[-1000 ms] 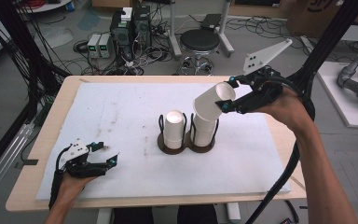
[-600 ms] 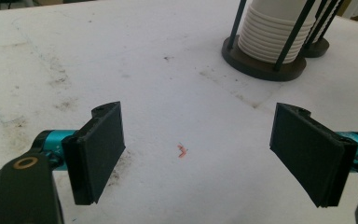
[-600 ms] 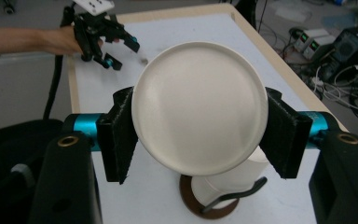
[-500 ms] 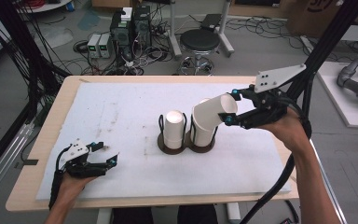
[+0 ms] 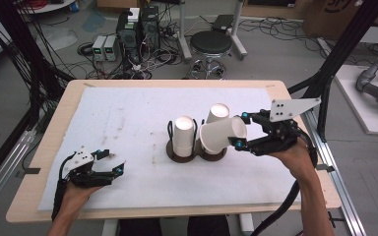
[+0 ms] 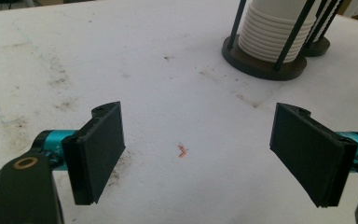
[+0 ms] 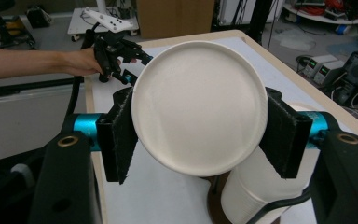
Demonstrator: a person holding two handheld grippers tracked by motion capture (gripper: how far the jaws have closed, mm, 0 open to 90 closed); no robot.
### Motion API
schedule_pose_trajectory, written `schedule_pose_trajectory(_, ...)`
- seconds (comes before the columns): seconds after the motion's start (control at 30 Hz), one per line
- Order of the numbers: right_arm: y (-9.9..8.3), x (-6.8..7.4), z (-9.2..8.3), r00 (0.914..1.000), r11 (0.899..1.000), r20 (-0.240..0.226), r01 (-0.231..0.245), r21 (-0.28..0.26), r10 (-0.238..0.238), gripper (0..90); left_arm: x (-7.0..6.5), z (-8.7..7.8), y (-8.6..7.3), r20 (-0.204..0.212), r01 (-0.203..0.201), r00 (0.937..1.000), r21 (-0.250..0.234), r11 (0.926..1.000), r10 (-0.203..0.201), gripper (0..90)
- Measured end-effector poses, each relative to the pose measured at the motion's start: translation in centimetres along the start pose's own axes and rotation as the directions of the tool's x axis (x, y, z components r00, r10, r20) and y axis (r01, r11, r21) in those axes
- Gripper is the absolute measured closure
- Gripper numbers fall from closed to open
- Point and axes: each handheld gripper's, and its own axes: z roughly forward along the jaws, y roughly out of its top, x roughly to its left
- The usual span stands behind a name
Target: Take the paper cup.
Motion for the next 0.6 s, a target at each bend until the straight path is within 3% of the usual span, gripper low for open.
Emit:
schedule_pose_trajectory(0.2,-1.9,0.7,0.4,0.9999,0.999,0.005,-0.016,-0.046,0.016,35.9,0.0,0.0,0.0,0.001,0.001,1.0000,-0.002,1.0000,-0.001,17.5)
schedule_pose_trajectory(0.6,-5.1,0.8,1.8,0.9978,0.996,0.004,-0.065,-0.067,0.066,35.9,0.1,0.0,0.0,0.008,0.005,1.0000,0.004,1.0000,-0.005,17.5)
